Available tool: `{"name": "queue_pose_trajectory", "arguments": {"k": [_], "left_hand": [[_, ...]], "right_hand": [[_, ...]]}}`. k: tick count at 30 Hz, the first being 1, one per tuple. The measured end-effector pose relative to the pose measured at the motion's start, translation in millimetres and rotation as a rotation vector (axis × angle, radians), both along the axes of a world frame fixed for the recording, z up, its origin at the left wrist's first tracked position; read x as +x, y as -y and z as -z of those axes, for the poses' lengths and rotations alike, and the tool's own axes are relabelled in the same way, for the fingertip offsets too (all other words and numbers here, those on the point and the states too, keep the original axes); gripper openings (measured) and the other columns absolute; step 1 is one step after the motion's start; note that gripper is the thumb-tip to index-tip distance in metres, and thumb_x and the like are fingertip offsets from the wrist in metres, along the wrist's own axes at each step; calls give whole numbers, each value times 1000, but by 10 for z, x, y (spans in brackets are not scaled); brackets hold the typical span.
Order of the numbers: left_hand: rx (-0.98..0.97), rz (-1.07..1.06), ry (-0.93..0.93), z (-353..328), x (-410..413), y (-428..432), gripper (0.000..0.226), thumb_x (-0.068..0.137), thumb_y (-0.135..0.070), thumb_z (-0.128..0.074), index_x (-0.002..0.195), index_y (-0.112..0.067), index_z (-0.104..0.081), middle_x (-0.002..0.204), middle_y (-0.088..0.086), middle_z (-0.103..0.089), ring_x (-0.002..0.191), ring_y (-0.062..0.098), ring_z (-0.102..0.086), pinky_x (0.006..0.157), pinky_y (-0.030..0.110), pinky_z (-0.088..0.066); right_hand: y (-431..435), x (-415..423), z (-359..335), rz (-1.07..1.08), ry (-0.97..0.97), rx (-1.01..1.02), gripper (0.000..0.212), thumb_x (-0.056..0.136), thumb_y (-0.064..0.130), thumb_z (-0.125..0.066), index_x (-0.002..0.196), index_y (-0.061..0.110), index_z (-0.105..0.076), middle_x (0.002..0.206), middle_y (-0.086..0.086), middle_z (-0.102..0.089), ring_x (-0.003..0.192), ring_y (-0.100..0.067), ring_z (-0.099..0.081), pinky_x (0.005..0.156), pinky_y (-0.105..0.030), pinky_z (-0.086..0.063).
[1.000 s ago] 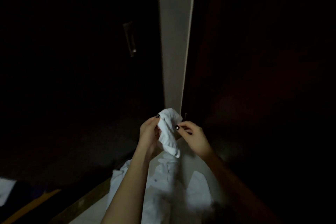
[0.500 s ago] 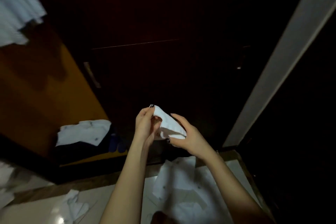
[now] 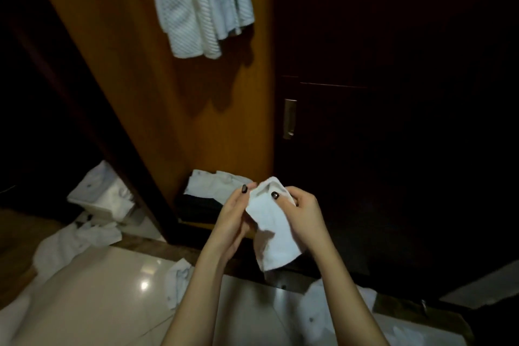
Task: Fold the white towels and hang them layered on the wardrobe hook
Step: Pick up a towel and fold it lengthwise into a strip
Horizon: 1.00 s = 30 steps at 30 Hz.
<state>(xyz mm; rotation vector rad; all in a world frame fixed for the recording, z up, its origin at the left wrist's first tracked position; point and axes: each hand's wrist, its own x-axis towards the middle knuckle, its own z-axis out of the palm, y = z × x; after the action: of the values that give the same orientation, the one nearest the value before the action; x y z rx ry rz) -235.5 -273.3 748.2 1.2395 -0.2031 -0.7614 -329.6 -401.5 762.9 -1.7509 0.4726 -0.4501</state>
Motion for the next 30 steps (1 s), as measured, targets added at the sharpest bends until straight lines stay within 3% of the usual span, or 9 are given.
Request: {"name": "queue_pose_trajectory", "arguments": {"k": [2,4,8,12,14,18,23,27,30], "left_hand": [[-56,1,20,-42,195,-271,37,98,-26,-57,134,-17,-54,125,6,-67,116,22,-63,90,37,-55],[-59,-11,72,-98,364,-491,43,91,-21,-64,133,-16,-55,122,8,-68,111,22,-66,81,29,-55],[20,-48,161,-147,650,-790,35,93,-15,-63,128,-13,-59,118,6,-70,109,22,-66,82,29,-55],[182,-119,317,-138,872,-1040,15,98,-18,-57,101,-17,-72,95,-1,-73,88,15,-67,75,28,-52],[229,-150,370,-138,966,-1119,19,98,-13,-56,86,-18,-70,78,-5,-68,75,7,-62,69,23,-47],[258,-108,471,-218,1138,-1139,2,93,-12,-63,94,-14,-63,79,-2,-60,73,5,-57,68,15,-45],[240,-137,579,-305,1420,-1261,13,97,-18,-58,85,-15,-59,66,-13,-55,61,1,-49,59,13,-36],[182,-77,618,-436,1812,-1498,21,98,-17,-56,85,-1,-55,70,-1,-49,66,10,-44,59,17,-33],[158,6,603,-518,2078,-1606,23,97,-18,-59,84,1,-53,64,-4,-46,61,9,-41,56,17,-32]], "right_hand": [[-174,285,-54,-36,10,-5,9,94,18,-63,91,11,-69,79,-1,-68,71,-1,-61,61,-12,-44],[-353,555,-111,-65,34,-7,15,95,19,-62,85,8,-67,75,0,-65,66,-3,-58,61,-17,-44],[-640,985,-192,-117,92,24,31,96,22,-60,71,4,-58,61,2,-54,58,-5,-47,56,-22,-38],[-797,1294,-219,-151,98,15,34,96,24,-60,69,3,-56,59,-1,-51,57,-5,-46,55,-23,-37],[-843,1409,-217,-160,92,-4,33,95,23,-61,69,5,-58,61,-10,-52,60,-8,-47,58,-26,-37],[-952,1581,-224,-174,82,25,33,95,22,-61,64,13,-57,59,1,-51,59,-9,-45,56,-22,-37],[-1056,1734,-306,-164,36,90,30,93,18,-65,63,20,-66,60,5,-59,58,-5,-53,53,-16,-41],[-1038,1696,-346,-134,-61,44,19,88,18,-72,71,10,-70,58,4,-58,57,-6,-51,55,-20,-40],[-1018,1635,-357,-92,-151,-63,14,86,20,-72,77,10,-72,70,-5,-68,66,-14,-62,63,-32,-47]]}}
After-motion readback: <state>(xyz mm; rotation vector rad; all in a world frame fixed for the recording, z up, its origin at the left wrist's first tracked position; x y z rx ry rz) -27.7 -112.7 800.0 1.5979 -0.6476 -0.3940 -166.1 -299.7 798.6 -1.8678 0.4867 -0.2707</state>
